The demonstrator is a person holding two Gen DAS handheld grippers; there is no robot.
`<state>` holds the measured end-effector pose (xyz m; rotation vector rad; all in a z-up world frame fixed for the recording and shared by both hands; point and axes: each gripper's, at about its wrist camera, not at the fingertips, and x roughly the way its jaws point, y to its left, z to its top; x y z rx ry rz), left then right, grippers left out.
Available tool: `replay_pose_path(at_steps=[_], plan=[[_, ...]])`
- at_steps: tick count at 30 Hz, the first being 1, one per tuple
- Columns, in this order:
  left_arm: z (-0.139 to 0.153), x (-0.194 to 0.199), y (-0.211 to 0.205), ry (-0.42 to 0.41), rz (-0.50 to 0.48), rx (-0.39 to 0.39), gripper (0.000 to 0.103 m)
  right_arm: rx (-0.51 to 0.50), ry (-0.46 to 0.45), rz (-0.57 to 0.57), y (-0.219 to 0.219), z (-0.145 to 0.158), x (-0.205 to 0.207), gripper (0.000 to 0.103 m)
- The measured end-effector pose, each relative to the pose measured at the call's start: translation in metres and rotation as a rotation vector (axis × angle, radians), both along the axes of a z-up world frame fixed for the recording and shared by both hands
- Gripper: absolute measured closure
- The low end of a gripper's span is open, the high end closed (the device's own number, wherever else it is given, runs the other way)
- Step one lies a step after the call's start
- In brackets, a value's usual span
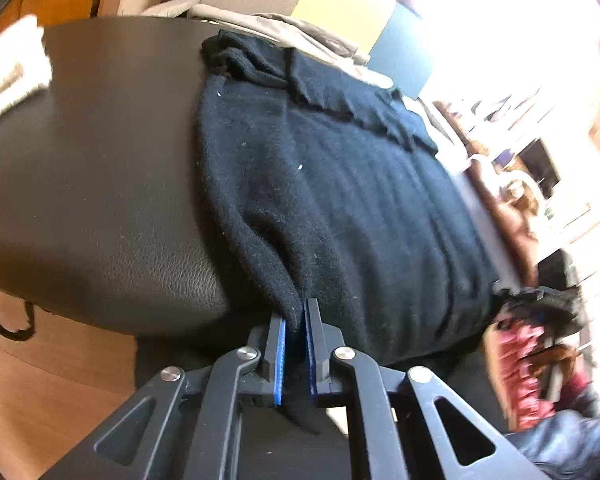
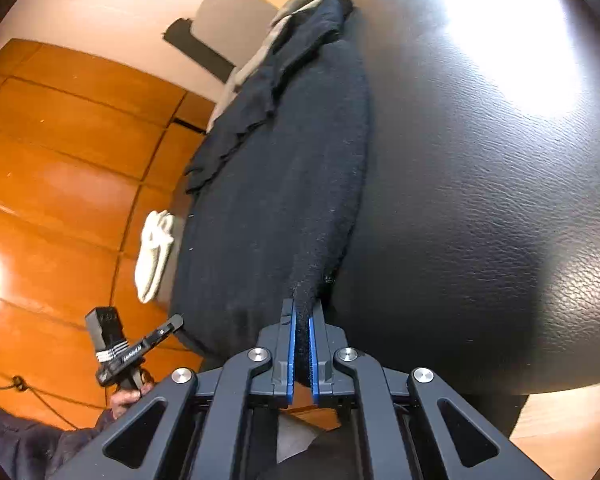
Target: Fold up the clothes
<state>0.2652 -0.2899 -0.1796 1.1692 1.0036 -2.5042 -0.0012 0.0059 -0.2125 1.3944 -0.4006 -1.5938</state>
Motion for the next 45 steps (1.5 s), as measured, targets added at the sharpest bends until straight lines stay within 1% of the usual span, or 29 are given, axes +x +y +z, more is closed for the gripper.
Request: replay_pose_path(at_steps=[2,5,6,8,9,10,13,15,18,21,24,29,34,36,38,39,41,42,43,44,45], plan=[[0.004,0.004,-0.008,0.067,0.000,0.074,0.096,-0.025,0.001,0.005,-0.002,0.006,0.000,0.097],[0.015,0.005,-0.018,0.132,-0.013,0.118,0.096,-0.063,0.003,0.013,-0.005,0.016,0.000,0.098],[0.020,0.005,-0.020,0.145,-0.016,0.115,0.096,-0.075,0.004,0.016,-0.005,0.019,0.000,0.098],[0.027,0.000,-0.023,0.137,-0.023,0.072,0.096,-0.085,0.014,0.023,-0.009,0.026,0.000,0.097],[0.028,-0.003,-0.024,0.128,-0.027,0.052,0.096,-0.030,0.055,0.034,-0.017,0.032,0.001,0.097],[0.028,-0.007,-0.026,0.120,-0.027,0.051,0.096,0.017,0.091,0.044,-0.025,0.037,0.001,0.097],[0.024,-0.013,-0.032,0.123,-0.022,0.078,0.096,0.086,0.181,0.074,-0.047,0.052,0.004,0.097],[0.023,-0.013,-0.034,0.128,-0.020,0.097,0.096,0.088,0.210,0.082,-0.059,0.059,0.006,0.097],[0.028,-0.015,-0.037,0.137,-0.024,0.099,0.096,0.122,0.278,0.115,-0.077,0.070,0.011,0.097],[0.036,-0.018,-0.042,0.170,-0.029,0.122,0.096,0.111,0.303,0.144,-0.093,0.080,0.012,0.097],[0.049,-0.023,-0.051,0.226,-0.035,0.148,0.096,0.032,0.267,0.147,-0.108,0.090,0.007,0.097],[0.074,-0.042,-0.073,0.317,-0.038,0.158,0.096,-0.095,0.178,0.100,-0.122,0.099,-0.021,0.097],[0.101,-0.069,-0.113,0.419,-0.014,0.169,0.096,-0.161,0.134,0.017,-0.130,0.106,-0.062,0.097],[0.107,-0.083,-0.125,0.407,0.002,0.136,0.096,-0.165,0.125,-0.021,-0.137,0.106,-0.083,0.097],[0.109,-0.101,-0.136,0.360,0.003,0.103,0.096,-0.150,0.117,-0.053,-0.144,0.103,-0.101,0.097],[0.107,-0.109,-0.139,0.326,-0.003,0.083,0.096,-0.139,0.111,-0.067,-0.147,0.100,-0.109,0.097],[0.100,-0.123,-0.140,0.202,-0.013,0.014,0.096,-0.103,0.100,-0.083,-0.151,0.091,-0.119,0.097],[0.092,-0.127,-0.140,0.159,-0.048,0.026,0.092,-0.090,0.084,-0.084,-0.151,0.085,-0.121,0.097],[0.084,-0.131,-0.141,0.122,-0.079,0.048,0.085,-0.081,0.076,-0.084,-0.150,0.080,-0.122,0.097],[0.073,-0.130,-0.142,0.105,-0.097,0.114,0.082,-0.061,0.074,-0.082,-0.149,0.074,-0.121,0.097],[0.063,-0.130,-0.144,0.088,-0.112,0.173,0.081,-0.045,0.069,-0.082,-0.147,0.068,-0.120,0.097]])
